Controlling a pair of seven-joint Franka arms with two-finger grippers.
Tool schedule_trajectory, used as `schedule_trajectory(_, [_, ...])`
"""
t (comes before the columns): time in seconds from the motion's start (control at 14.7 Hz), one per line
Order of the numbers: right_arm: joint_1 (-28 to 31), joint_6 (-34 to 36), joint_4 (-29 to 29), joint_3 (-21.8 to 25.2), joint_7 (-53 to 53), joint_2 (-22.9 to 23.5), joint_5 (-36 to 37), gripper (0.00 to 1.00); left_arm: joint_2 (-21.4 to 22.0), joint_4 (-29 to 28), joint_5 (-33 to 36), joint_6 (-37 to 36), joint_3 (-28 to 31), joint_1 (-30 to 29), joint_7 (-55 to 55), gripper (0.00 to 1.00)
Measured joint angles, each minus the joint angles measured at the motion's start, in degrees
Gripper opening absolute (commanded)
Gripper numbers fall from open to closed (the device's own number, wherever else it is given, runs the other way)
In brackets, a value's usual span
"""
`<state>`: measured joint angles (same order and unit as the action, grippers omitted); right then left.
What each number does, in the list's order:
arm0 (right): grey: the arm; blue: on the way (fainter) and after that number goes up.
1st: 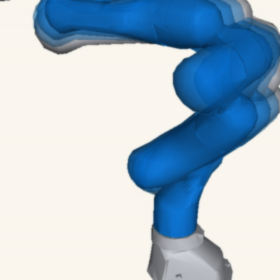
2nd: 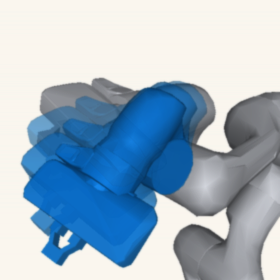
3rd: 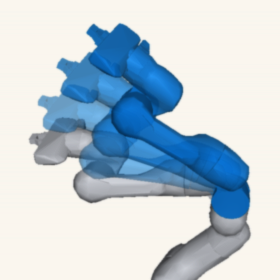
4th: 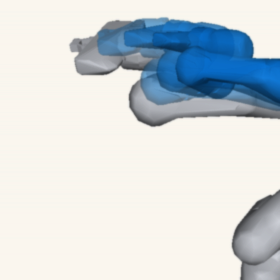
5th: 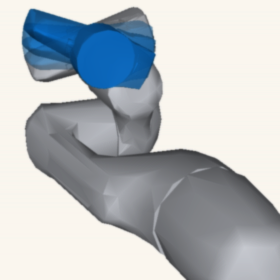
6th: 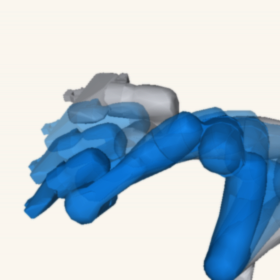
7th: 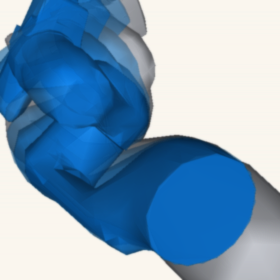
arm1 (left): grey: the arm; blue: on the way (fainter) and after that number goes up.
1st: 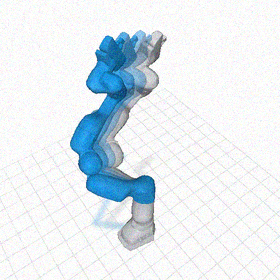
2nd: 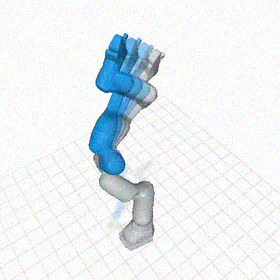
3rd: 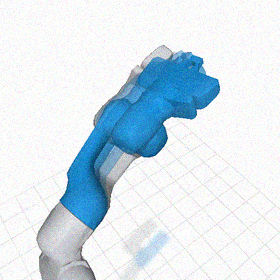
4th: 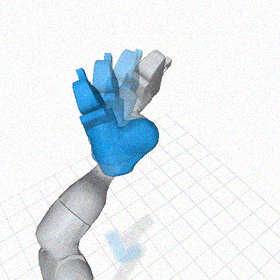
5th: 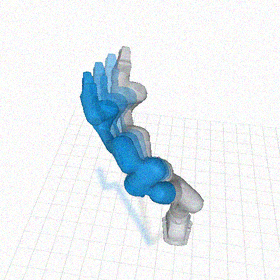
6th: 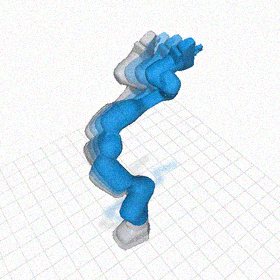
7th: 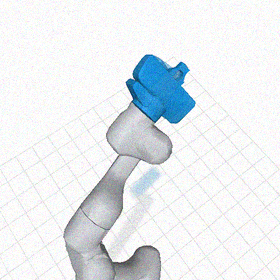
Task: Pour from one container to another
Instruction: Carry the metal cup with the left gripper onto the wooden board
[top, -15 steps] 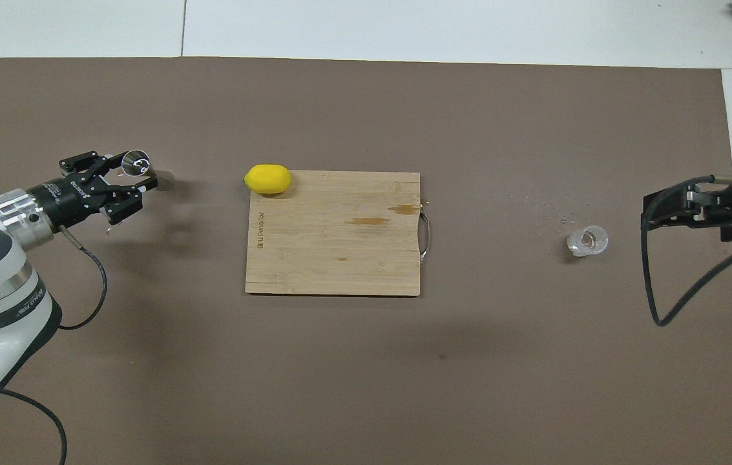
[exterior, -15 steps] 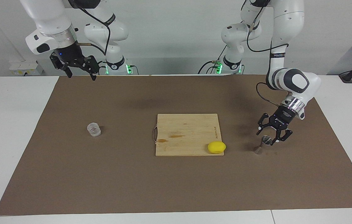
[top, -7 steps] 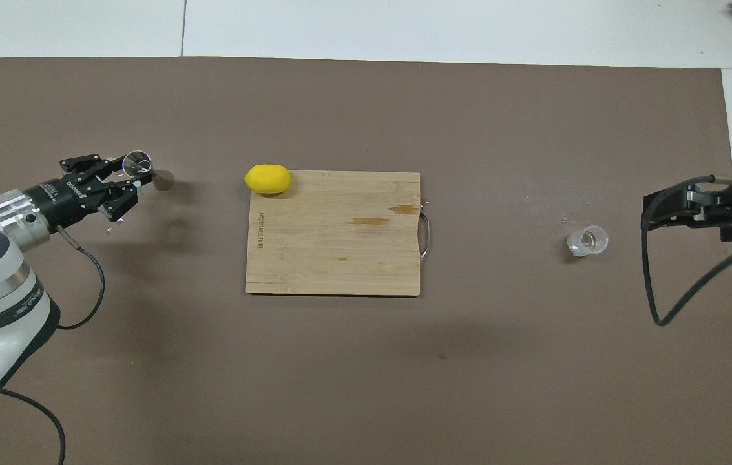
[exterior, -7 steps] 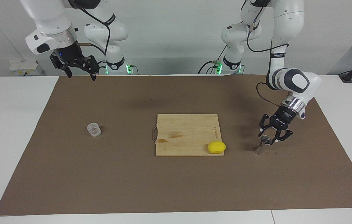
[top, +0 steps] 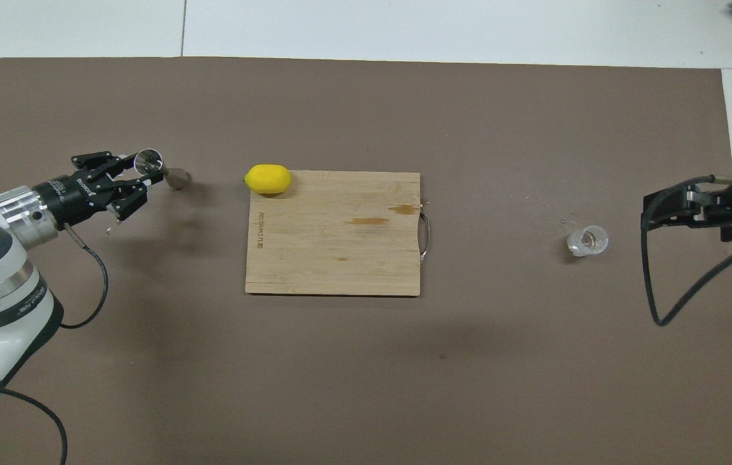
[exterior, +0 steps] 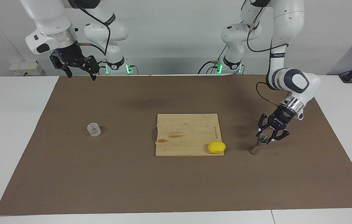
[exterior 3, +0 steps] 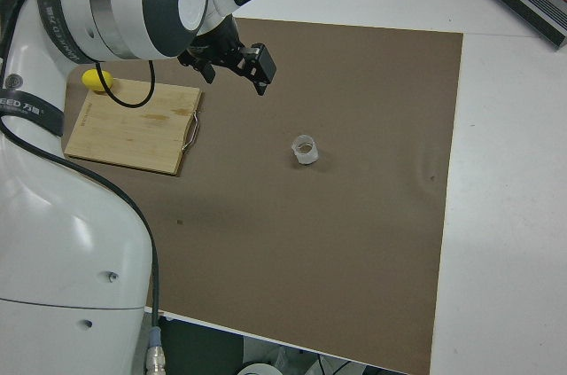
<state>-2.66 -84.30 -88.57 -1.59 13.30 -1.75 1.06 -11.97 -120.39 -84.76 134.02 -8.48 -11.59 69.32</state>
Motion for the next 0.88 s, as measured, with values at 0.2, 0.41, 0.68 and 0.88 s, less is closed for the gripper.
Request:
schedule_trajectory(0.2, [0.00,0.00,0.00,0.00,0.00,0.00,0.00,0.99,1.70,2.67,-0.07,-0.09,-4.54,0.16,6.74,0.00])
schedule_trajectory(0.41, [0.00,0.00,0.00,0.00,0.00,0.00,0.00,0.99,3.66,4.90,-0.39,-0.03,-10.67,0.43,12.80,0.00])
schedule_trajectory(0.68, [0.00,0.00,0.00,0.00,0.00,0.00,0.00,0.99,3.86,6.52,-3.87,6.54,-15.76,5.27,16.88,0.00])
schedule_trajectory(0.88, [0.00,0.00,0.00,0.00,0.00,0.00,0.00,0.99,3.08,6.51,-8.07,17.47,-16.05,15.25,17.25,0.00])
